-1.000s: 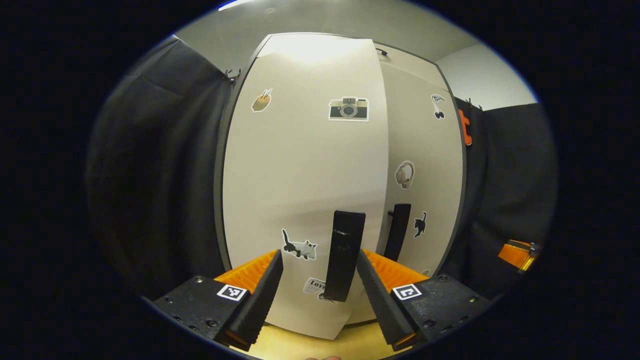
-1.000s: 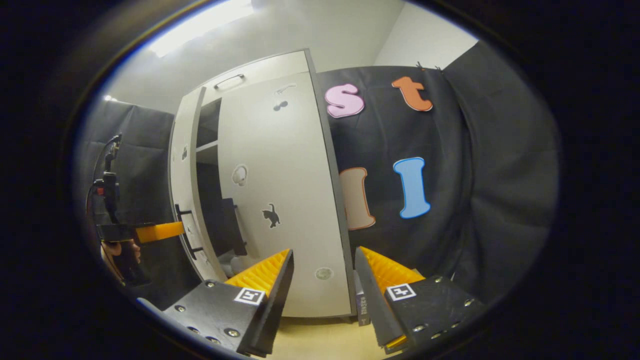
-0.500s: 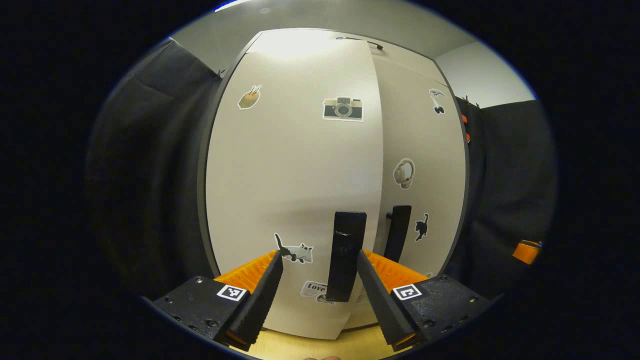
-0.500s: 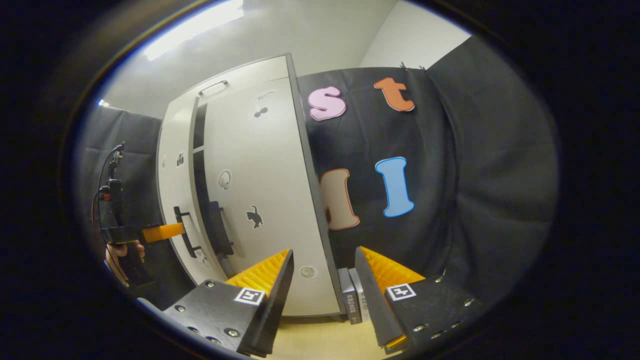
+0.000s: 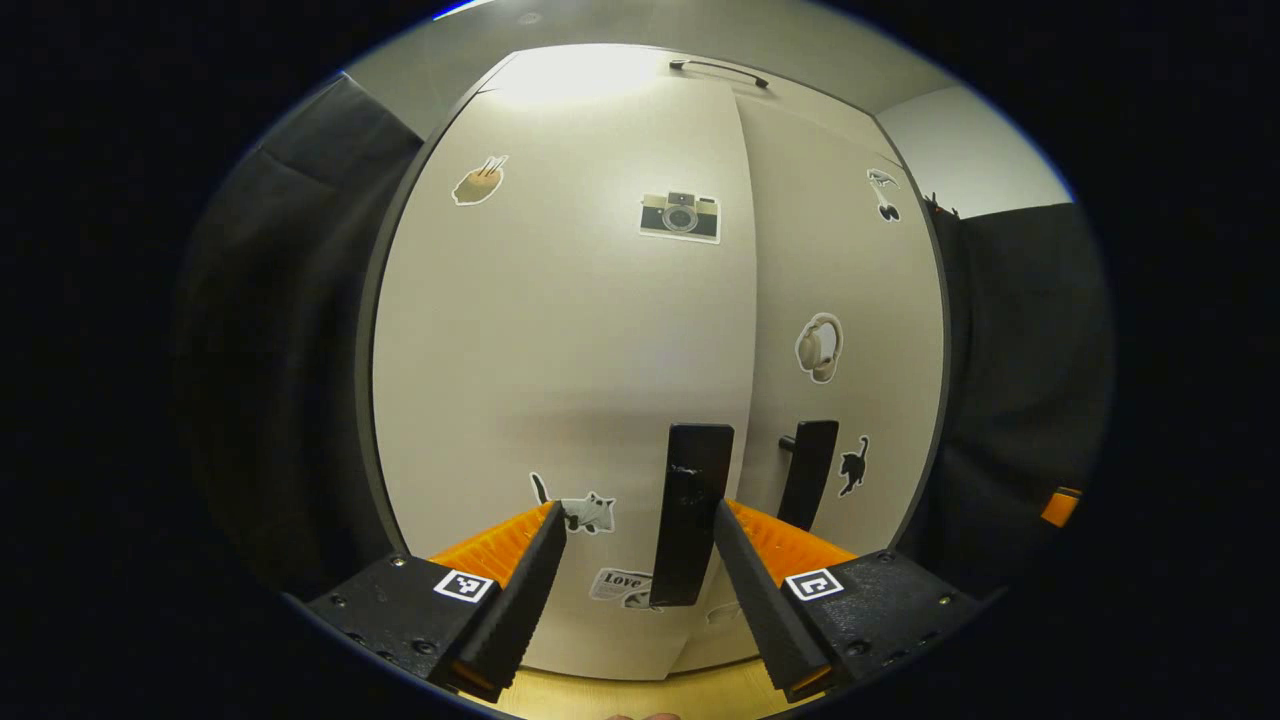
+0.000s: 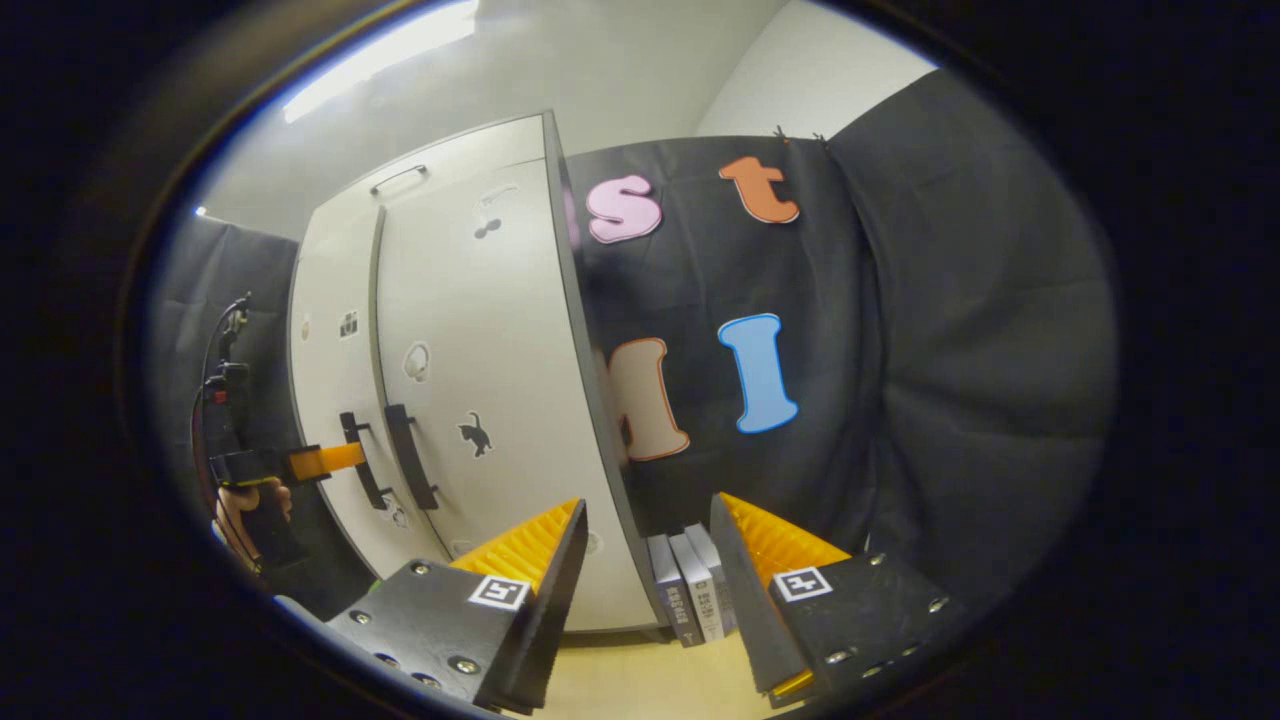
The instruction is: Grab one shoe with the right hand and put it into the shoe cabinet, grab the other shoe with the left hand and put it into the shoe cabinet; then close the right door with the right hand and the left door with the left hand.
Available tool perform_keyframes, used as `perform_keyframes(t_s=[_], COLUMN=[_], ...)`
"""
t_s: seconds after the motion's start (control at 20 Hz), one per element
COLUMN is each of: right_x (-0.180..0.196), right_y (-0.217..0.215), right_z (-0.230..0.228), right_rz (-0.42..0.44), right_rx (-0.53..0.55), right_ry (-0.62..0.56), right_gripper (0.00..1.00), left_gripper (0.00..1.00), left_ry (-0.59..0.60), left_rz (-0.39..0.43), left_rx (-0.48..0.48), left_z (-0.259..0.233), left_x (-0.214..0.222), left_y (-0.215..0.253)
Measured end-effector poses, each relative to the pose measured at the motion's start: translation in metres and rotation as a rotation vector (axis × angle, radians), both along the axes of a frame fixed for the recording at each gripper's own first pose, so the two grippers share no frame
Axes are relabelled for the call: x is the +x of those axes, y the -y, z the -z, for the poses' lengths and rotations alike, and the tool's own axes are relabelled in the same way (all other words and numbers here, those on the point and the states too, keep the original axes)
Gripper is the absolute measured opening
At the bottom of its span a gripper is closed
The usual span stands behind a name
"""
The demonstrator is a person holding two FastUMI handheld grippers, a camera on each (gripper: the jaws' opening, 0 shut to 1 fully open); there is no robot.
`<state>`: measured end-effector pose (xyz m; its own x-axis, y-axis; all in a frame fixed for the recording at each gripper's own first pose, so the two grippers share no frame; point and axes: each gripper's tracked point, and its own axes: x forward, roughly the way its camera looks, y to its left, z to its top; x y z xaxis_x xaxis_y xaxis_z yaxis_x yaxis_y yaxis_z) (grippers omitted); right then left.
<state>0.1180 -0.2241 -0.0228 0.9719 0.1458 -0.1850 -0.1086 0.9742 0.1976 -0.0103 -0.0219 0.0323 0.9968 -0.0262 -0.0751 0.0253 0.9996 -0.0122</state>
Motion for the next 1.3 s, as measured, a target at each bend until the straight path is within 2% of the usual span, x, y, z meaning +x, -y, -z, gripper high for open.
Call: perform_keyframes(t_s=[0.8, 1.3], right_x=[0.0076, -0.0001], right_y=[-0.0027, 0.004], right_z=[-0.004, -0.004], right_rz=[0.014, 0.03], right_rx=[-0.02, -0.026], right_ry=[0.006, 0.006], right_gripper=[0.74, 0.73], left_gripper=[0.9, 0.9], left_ry=[-0.013, -0.011], left_rz=[0.018, 0.016], left_rx=[0.028, 0.037], left_z=[0.0041, 0.0058], left_x=[0.0025, 0.0062], left_y=[0.0013, 0.0014])
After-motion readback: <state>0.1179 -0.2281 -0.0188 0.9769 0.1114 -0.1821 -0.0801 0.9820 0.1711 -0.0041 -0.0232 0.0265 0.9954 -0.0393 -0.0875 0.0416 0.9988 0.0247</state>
